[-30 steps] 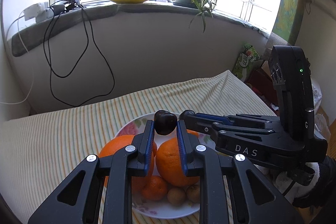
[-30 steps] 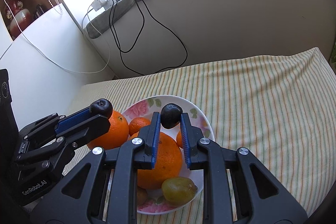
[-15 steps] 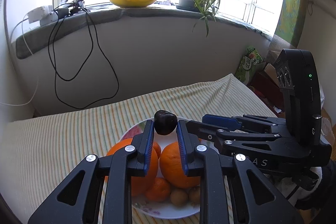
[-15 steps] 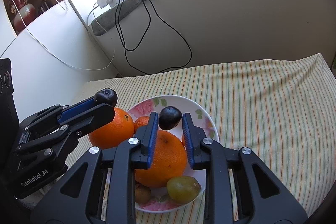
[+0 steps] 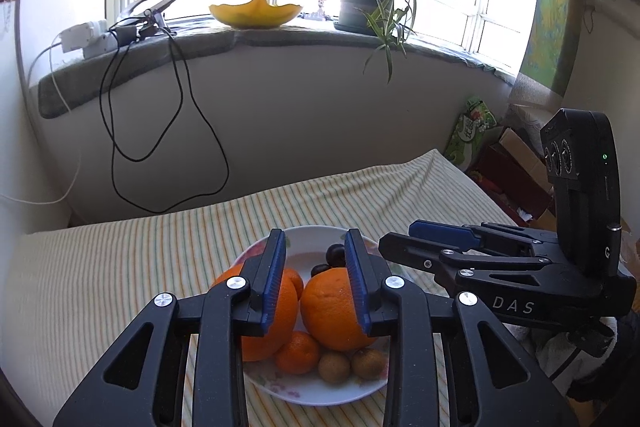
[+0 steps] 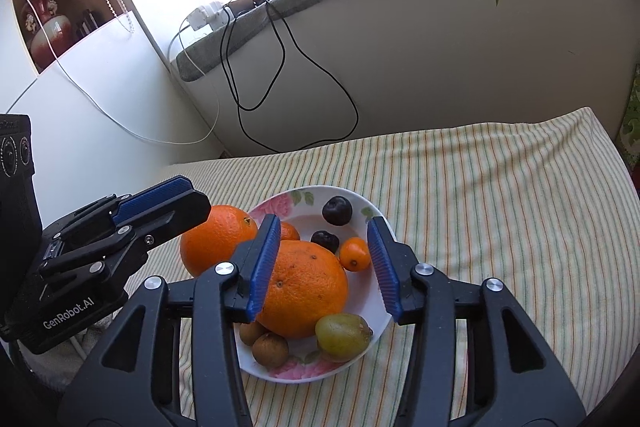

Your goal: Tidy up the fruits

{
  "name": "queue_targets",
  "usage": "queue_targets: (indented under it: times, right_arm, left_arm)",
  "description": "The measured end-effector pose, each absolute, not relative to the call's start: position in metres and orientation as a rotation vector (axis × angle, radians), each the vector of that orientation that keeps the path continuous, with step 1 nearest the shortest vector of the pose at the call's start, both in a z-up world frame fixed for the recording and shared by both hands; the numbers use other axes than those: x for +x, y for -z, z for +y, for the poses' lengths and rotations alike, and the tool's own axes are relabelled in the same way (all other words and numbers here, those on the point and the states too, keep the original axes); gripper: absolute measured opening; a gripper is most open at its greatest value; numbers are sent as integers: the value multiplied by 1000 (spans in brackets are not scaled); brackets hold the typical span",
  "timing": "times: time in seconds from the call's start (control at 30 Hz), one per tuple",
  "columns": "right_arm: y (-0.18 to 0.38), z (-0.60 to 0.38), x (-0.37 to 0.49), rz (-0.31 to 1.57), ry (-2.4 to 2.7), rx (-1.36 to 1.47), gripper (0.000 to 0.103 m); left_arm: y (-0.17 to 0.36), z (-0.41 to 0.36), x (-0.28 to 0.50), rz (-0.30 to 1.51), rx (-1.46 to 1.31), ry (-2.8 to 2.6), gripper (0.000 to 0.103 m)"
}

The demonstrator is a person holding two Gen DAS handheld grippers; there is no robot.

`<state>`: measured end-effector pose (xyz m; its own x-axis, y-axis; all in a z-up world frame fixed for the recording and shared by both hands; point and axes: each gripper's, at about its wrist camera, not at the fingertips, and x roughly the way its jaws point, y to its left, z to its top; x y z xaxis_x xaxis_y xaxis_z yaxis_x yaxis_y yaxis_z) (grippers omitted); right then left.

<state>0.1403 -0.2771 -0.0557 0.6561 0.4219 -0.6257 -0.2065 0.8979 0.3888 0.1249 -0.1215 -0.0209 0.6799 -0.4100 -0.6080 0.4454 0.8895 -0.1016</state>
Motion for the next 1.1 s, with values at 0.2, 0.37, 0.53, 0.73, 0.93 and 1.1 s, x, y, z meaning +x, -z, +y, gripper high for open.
queue_targets:
  times: [0.2, 0.37, 0.53, 0.73, 0.93, 1.1]
  right_arm:
    - [49, -280, 128, 760, -346, 294, 51]
    - [40, -279, 116, 734, -338, 274, 59]
    - [30, -277, 100, 695, -309, 231, 77]
    - [21, -280, 82, 651, -262, 179, 94]
    - [18, -282, 70, 644, -255, 150, 97]
    - [17, -284, 60, 635, -245, 153, 98]
  left_arm:
    - [15, -119, 111, 645, 53, 476, 40]
    - [11, -115, 100, 631, 31, 475, 50]
    - [7, -105, 88, 628, -16, 438, 72]
    - [7, -100, 71, 632, -26, 390, 81]
    - [5, -99, 57, 614, -18, 350, 81]
    - [4, -98, 46, 609, -15, 323, 81]
